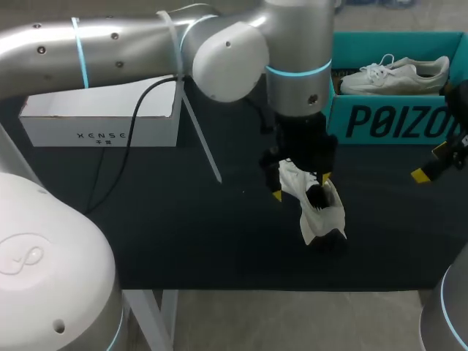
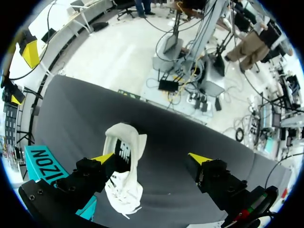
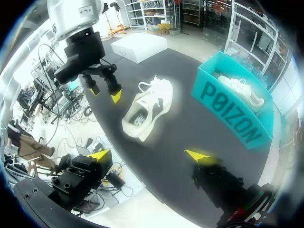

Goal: Take the shoe out of the shoebox, open the shoe tongue, remove and reinsert the insole, then place the shoe into the shoebox

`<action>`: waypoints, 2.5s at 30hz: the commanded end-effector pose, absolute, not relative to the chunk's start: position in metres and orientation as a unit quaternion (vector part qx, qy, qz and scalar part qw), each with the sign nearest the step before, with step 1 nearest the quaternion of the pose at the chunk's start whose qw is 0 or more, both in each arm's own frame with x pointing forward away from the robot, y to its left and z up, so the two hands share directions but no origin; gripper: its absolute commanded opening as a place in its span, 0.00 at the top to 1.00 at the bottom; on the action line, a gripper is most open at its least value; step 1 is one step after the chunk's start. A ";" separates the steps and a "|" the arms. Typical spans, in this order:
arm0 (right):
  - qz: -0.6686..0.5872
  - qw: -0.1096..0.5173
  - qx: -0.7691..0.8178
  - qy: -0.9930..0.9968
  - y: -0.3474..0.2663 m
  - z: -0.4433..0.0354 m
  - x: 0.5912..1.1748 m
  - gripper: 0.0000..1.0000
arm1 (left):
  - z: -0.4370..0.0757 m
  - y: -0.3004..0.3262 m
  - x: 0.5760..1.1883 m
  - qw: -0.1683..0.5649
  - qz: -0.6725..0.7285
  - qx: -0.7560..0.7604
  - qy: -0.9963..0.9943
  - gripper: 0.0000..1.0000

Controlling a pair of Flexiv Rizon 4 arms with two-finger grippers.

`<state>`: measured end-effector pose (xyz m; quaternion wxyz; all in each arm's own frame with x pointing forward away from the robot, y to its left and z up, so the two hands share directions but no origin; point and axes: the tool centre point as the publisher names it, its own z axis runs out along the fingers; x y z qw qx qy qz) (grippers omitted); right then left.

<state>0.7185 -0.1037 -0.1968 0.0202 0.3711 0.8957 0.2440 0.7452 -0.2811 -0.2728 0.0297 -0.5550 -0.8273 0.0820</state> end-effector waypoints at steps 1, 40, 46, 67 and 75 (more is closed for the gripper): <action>0.244 0.021 0.372 0.896 -0.104 -0.198 0.717 0.00 | -0.273 -0.280 0.744 0.027 0.083 -0.555 -0.827 0.00; 0.244 0.021 0.372 0.896 -0.104 -0.198 0.717 0.00 | -0.295 -0.250 0.672 0.003 0.048 0.003 -0.999 0.00; 0.244 0.021 0.372 0.896 -0.104 -0.198 0.717 0.00 | -0.295 -0.250 0.672 0.003 0.048 0.003 -0.999 0.00; 0.244 0.021 0.372 0.896 -0.104 -0.198 0.717 0.00 | -0.318 -0.304 0.702 0.006 0.030 0.169 -0.985 0.00; 0.244 0.021 0.372 0.896 -0.104 -0.198 0.717 0.00 | -0.328 -0.338 0.712 0.027 0.028 0.177 -0.983 0.00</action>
